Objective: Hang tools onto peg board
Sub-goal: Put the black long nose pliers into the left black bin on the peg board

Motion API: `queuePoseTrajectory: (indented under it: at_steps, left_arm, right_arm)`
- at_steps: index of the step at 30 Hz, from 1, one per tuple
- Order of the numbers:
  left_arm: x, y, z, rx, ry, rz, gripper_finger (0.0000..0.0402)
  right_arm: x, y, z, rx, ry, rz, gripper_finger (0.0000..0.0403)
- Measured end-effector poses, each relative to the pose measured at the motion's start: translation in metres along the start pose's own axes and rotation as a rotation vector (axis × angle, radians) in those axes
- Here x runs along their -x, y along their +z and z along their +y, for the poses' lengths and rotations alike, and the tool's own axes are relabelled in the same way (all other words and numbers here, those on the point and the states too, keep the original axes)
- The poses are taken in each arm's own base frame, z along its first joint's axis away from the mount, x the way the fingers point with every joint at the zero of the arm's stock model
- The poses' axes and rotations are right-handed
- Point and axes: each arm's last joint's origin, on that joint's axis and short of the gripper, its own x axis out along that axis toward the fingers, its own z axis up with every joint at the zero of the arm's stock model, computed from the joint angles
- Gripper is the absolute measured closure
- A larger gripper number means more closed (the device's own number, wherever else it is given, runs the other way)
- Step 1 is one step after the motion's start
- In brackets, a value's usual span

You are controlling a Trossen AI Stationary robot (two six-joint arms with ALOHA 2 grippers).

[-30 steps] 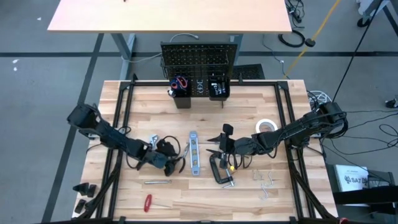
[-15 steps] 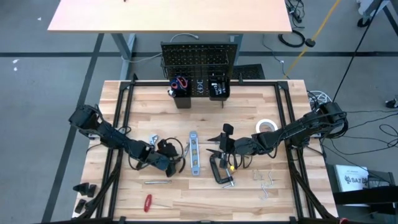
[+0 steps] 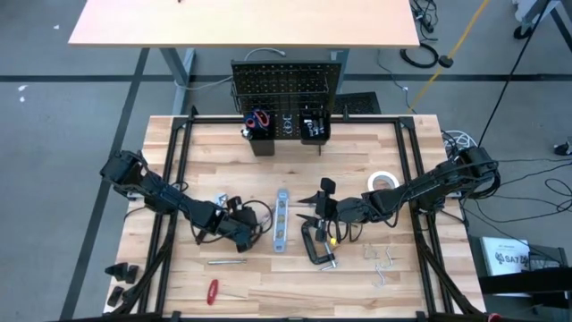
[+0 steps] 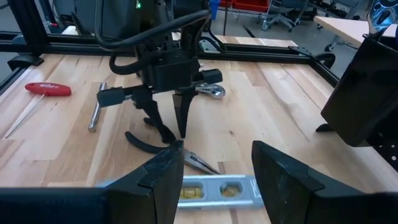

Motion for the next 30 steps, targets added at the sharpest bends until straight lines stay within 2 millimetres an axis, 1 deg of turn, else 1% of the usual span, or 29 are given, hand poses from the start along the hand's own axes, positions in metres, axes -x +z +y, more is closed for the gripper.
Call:
queuePoseTrajectory:
  at_steps: [2, 5, 6, 10, 13, 17, 20, 25, 30]
  left_arm:
    - [0.0, -0.001, 0.001, -0.002, 0.008, -0.004, 0.0316]
    - [0.0, -0.002, 0.0, -0.013, 0.018, -0.014, 0.0377]
    - [0.0, -0.001, 0.0, -0.013, 0.018, -0.016, 0.0386]
    - [0.0, -0.001, 0.0, -0.012, 0.014, -0.022, 0.0393]
    - [0.004, -0.001, -0.002, -0.018, 0.015, -0.047, 0.0397]
    - [0.017, 0.0, 0.0, -0.031, 0.038, -0.09, 0.0399]
    - [0.031, 0.007, 0.003, -0.011, 0.046, -0.159, 0.0399]
    - [0.051, 0.013, 0.01, -0.037, 0.084, -0.236, 0.04]
    - [0.066, 0.019, 0.014, -0.053, 0.068, -0.303, 0.0401]
  right_arm:
    - [0.0, 0.0, 0.0, -0.001, 0.0, 0.0, 0.0222]
    - [0.0, 0.0, 0.0, -0.003, 0.001, -0.001, 0.0222]
    - [0.0, 0.0, 0.0, -0.003, 0.0, -0.001, 0.0222]
    - [0.0, 0.001, 0.0, -0.012, 0.002, -0.011, 0.0222]
    - [0.0, 0.003, 0.0, -0.045, 0.005, -0.032, 0.0222]
    - [0.001, 0.006, 0.003, -0.096, 0.021, -0.064, 0.0222]
    - [0.002, 0.007, 0.004, -0.169, 0.034, -0.07, 0.0222]
    - [0.002, 0.007, 0.006, -0.265, 0.121, -0.055, 0.0222]
    - [0.004, 0.007, 0.012, -0.29, 0.176, -0.043, 0.0222]
